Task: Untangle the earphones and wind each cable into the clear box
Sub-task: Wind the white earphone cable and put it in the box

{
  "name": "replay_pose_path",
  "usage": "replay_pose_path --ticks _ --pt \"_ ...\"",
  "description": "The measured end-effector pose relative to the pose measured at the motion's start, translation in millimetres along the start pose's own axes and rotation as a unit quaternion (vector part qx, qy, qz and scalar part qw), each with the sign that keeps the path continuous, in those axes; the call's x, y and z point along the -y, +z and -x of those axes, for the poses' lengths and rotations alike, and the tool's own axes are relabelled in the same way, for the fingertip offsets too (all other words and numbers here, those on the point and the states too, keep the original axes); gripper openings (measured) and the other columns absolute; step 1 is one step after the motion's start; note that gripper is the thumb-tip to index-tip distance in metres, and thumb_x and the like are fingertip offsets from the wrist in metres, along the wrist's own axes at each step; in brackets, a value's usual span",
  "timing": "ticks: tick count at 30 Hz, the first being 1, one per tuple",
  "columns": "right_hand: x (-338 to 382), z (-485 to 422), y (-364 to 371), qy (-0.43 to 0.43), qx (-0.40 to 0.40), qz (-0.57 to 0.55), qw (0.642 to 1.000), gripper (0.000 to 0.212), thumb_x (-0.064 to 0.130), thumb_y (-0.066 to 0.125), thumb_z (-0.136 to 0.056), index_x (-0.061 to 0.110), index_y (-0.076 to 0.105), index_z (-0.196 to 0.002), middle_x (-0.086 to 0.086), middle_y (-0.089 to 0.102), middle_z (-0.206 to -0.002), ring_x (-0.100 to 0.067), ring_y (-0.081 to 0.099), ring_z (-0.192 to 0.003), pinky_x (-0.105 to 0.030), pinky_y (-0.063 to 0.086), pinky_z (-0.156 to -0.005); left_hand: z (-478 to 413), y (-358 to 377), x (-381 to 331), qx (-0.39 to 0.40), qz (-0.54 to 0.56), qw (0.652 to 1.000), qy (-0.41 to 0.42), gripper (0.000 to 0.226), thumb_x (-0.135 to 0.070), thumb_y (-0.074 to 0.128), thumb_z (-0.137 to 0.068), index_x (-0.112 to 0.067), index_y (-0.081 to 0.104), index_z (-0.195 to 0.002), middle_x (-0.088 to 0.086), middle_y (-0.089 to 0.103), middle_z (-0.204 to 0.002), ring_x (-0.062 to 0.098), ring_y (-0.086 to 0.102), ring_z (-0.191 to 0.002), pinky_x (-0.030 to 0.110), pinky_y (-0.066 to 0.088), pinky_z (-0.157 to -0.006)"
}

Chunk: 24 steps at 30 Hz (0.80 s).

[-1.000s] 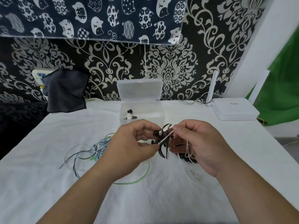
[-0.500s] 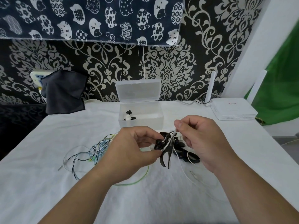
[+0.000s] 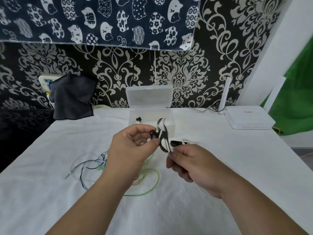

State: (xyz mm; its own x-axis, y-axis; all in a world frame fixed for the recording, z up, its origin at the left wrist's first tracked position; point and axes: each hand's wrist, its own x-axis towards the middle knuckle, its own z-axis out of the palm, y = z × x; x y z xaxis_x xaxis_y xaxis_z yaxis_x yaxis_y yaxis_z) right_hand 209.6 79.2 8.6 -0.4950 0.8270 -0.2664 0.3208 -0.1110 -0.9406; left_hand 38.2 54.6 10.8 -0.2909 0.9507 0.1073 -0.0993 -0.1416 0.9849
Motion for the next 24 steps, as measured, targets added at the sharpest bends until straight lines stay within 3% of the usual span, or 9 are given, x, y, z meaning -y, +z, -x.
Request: replay_pose_path --ticks 4,7,10,13,16,21,24 --pt "2.8 4.7 0.5 -0.012 0.059 0.018 0.998 0.037 0.025 0.046 -0.105 0.018 0.069 -0.077 0.006 0.039 -0.057 -0.012 0.029 -0.053 -0.022 0.025 -0.051 -3.6 -4.5 0.7 -0.034 -0.026 0.999 0.000 0.027 0.011 0.073 -0.076 -0.013 0.073 -0.088 0.002 0.069 -0.076 0.016 0.060 -0.069 0.023 0.050 -0.064" --pt "6.0 6.1 -2.9 -0.032 0.049 0.026 0.998 0.033 0.025 0.053 -0.102 0.020 0.070 -0.074 0.010 0.037 -0.055 -0.009 0.030 -0.052 -0.018 0.027 -0.051 -4.1 -6.5 -0.8 -0.034 -0.062 0.997 0.006 0.027 0.012 0.073 -0.076 -0.012 0.073 -0.090 -0.003 0.070 -0.075 0.009 0.058 -0.063 0.017 0.048 -0.059" --pt "6.8 7.2 -7.2 -0.053 0.052 0.033 0.997 0.029 0.025 0.058 -0.099 0.019 0.071 -0.074 0.010 0.037 -0.055 -0.007 0.031 -0.051 -0.016 0.029 -0.051 -2.7 -7.0 -1.5 -0.028 -0.154 0.987 0.043 0.030 0.007 0.076 -0.075 -0.020 0.073 -0.087 -0.008 0.074 -0.078 0.002 0.065 -0.068 0.013 0.050 -0.067" --pt "9.6 8.9 -8.1 -0.089 0.069 0.004 0.994 0.024 0.029 0.060 -0.091 0.016 0.073 -0.077 0.004 0.037 -0.055 -0.012 0.029 -0.052 -0.018 0.027 -0.049 2.6 -4.9 0.6 0.014 -0.308 0.945 0.109 0.030 -0.004 0.079 -0.073 -0.030 0.073 -0.086 -0.021 0.072 -0.084 -0.003 0.067 -0.083 0.011 0.049 -0.076" --pt "15.4 7.9 -15.7 -0.124 0.006 -0.061 0.990 0.023 0.026 0.058 -0.085 0.014 0.073 -0.073 -0.002 0.036 -0.052 -0.011 0.026 -0.047 -0.017 0.023 -0.043 7.0 -2.6 2.6 0.050 -0.391 0.910 0.133 0.026 -0.010 0.079 -0.071 -0.031 0.073 -0.084 -0.025 0.069 -0.084 -0.002 0.064 -0.084 0.013 0.047 -0.071" --pt "14.8 5.0 -34.2 -0.150 -0.180 -0.006 0.972 0.025 0.031 0.058 -0.084 0.014 0.069 -0.069 -0.006 0.031 -0.054 -0.017 0.025 -0.051 -0.028 0.022 -0.050 8.9 -0.9 -0.8 0.104 -0.303 0.946 0.053 0.027 -0.006 0.079 -0.073 -0.031 0.073 -0.080 -0.019 0.074 -0.081 -0.001 0.068 -0.087 0.016 0.050 -0.086" --pt "13.9 3.4 -33.9 -0.155 -0.245 0.047 0.956 0.030 0.024 0.057 -0.096 0.017 0.068 -0.069 0.004 0.035 -0.050 -0.009 0.031 -0.047 -0.019 0.027 -0.049 9.9 -0.7 -4.4 0.144 -0.251 0.957 0.009 0.029 -0.002 0.080 -0.073 -0.029 0.074 -0.081 -0.009 0.076 -0.086 0.006 0.070 -0.092 0.022 0.053 -0.089"
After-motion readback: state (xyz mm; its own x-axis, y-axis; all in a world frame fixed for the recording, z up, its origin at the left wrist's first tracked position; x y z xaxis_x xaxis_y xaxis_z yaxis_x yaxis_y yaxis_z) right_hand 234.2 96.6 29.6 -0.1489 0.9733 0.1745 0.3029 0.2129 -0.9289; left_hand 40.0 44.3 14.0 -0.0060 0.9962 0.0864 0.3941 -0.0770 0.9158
